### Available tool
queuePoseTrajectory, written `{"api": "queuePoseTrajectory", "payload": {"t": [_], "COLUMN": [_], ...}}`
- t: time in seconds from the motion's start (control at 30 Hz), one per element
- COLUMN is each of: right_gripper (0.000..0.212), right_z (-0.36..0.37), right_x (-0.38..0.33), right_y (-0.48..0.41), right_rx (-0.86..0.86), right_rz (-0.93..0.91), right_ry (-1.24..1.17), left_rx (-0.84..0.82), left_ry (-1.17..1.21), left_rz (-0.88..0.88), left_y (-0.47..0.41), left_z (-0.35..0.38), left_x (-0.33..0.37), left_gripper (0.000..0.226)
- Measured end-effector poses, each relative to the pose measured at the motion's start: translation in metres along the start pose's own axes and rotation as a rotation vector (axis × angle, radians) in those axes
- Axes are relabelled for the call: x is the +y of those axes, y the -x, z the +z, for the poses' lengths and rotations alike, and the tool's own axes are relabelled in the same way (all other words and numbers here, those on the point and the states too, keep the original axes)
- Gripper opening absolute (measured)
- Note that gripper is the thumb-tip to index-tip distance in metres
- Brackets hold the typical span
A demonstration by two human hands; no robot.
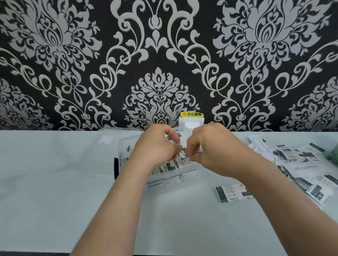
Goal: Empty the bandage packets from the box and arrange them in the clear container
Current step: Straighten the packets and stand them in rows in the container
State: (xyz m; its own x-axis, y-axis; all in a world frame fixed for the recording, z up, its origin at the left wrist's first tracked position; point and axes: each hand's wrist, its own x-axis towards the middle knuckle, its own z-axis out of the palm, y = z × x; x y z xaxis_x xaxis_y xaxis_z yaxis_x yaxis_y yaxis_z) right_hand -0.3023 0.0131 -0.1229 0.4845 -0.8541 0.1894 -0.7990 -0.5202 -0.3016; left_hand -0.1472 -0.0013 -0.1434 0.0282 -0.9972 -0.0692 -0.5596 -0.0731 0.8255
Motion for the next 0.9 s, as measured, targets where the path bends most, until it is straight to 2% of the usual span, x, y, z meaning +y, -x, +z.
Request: {"api": "queuePoseTrajectory", "payload": {"t": [0.1, 0.2, 0.33, 0.43, 0.6, 0.77, 0.9], "right_gripper": [0.015, 0.011, 0.009, 0.011, 0.013, 0.012, 0.013], "right_z": [0.001, 0.001, 0.001, 0.004, 0.011, 0.013, 0.015], "right_x": [0.002, 0.009, 0.022, 0.03, 0.039, 0.043, 0.042], "right_y": [-0.004, -0.003, 0.003, 0.005, 0.009, 0.013, 0.018], "right_rx": [-0.048, -0.058, 0.041, 0.127, 0.111, 0.122, 0.075], "right_rz": [0.051, 0.071, 0.114, 0.176, 0.202, 0.249, 0.278], "right_ry": [-0.016, -0.109, -0.268, -0.297, -0.443, -0.474, -0.483], "left_rx": [-0.003, 0.011, 0.041, 0.067, 0.067, 0.112, 0.085], "left_ry": [-0.011, -0.032, -0.089, -0.188, -0.327, -0.383, -0.519], "left_rz": [-0.043, -0.097, -0.127, -0.106, -0.053, -0.026, 0.037], "left_y": [-0.003, -0.008, -0.014, -0.013, -0.01, -0.007, -0.003], "left_z": [0.004, 0.006, 0.011, 0.017, 0.023, 0.016, 0.013], "left_x": [0.004, 0.006, 0.003, 0.005, 0.007, 0.006, 0.005], "left_gripper": [0.012, 0.021, 0.024, 0.016, 0.016, 0.019, 0.021]}}
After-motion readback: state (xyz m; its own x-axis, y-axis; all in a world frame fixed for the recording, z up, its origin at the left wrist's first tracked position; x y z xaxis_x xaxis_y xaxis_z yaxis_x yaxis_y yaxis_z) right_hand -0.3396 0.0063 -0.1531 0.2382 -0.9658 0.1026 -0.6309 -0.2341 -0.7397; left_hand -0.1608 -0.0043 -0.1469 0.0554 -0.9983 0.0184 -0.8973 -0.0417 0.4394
